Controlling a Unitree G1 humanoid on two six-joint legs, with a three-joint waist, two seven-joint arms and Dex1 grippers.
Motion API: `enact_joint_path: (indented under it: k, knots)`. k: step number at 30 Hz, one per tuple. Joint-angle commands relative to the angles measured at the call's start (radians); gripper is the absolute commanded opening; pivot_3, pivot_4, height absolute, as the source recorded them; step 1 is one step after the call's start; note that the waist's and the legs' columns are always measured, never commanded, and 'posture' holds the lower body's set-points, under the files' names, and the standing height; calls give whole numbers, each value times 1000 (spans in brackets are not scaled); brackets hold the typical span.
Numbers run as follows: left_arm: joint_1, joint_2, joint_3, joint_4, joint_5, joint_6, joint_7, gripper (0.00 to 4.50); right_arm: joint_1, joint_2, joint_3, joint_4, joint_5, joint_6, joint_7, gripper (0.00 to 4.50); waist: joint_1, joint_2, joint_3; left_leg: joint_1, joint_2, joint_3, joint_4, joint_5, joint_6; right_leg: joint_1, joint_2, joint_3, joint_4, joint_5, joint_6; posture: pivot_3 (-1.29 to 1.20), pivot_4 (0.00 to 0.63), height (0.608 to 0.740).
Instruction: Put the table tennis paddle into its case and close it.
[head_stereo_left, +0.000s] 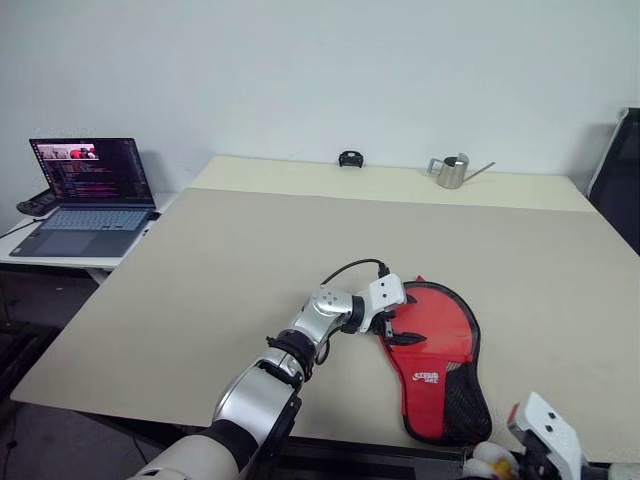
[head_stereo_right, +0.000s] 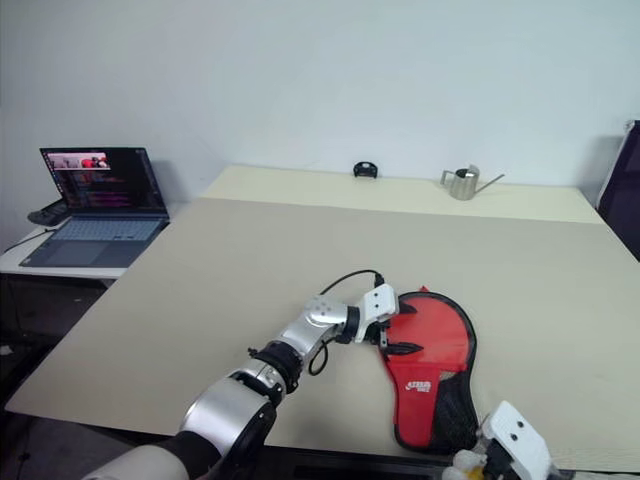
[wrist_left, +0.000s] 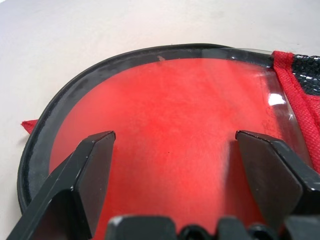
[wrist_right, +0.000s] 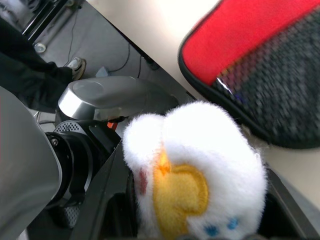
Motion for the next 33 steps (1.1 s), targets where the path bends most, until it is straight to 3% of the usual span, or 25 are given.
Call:
enact_joint_path:
  k: [1, 3, 6, 11, 12, 17, 22, 33]
  knots:
    - [83, 7, -106, 101, 118, 67, -32, 4208, 20, 19, -78, -36, 82, -44, 26, 2167, -1, 0, 0, 0, 0, 0, 0, 0, 0, 0, 0, 0, 0, 0, 0, 0, 150, 740]
    - [81, 3, -106, 102, 118, 68, -32, 4208, -1, 29, -77, -34, 128, -38, -3, 2167, -1, 0, 0, 1, 0, 0, 0, 0, 0, 0, 0, 0, 0, -1, 1, 0, 150, 740]
    - [81, 0, -107, 102, 118, 67, -32, 4208, -44, 24, -62, -29, 165, -33, -37, 2678, 0, 0, 0, 1, 0, 0, 0, 0, 0, 1, -1, 0, 0, -1, 1, 0, 150, 740]
    - [83, 1, -104, 100, 116, 69, -30, 4208, -80, -11, -53, -21, 192, -23, -51, 4364, 1, 0, 0, 0, -1, 0, 0, 0, 0, 1, -1, 0, -1, 0, 1, 0, 150, 740]
    - [83, 3, -103, 99, 115, 70, -30, 4208, -84, -19, -54, -18, 193, -23, -48, 4481, 1, 0, 0, 0, -1, 0, 0, 0, 0, 1, -2, 0, -1, 0, 1, 0, 150, 740]
    - [83, 4, -99, 98, 112, 72, -24, 4208, -142, -44, -73, 14, 218, -41, -52, 4481, 1, -1, 0, 0, -1, 0, 0, 0, 0, 1, -2, 0, -1, 0, 1, 0, 150, 740]
    - [78, 4, -75, 76, 82, 66, -42, 4208, -308, -52, -49, 114, 239, -52, -83, 4481, 0, -1, 1, 1, -1, 0, 0, 0, 0, 1, -2, 0, -1, 0, 1, 0, 150, 740]
    - [82, 118, 20, -268, -112, 129, -265, 4208, -623, -22, 167, 394, -51, -167, -20, 4481, -6, 8, 23, -8, -1, 1, 0, 0, -1, -10, -2, 2, 2, 0, -1, 0, 150, 740]
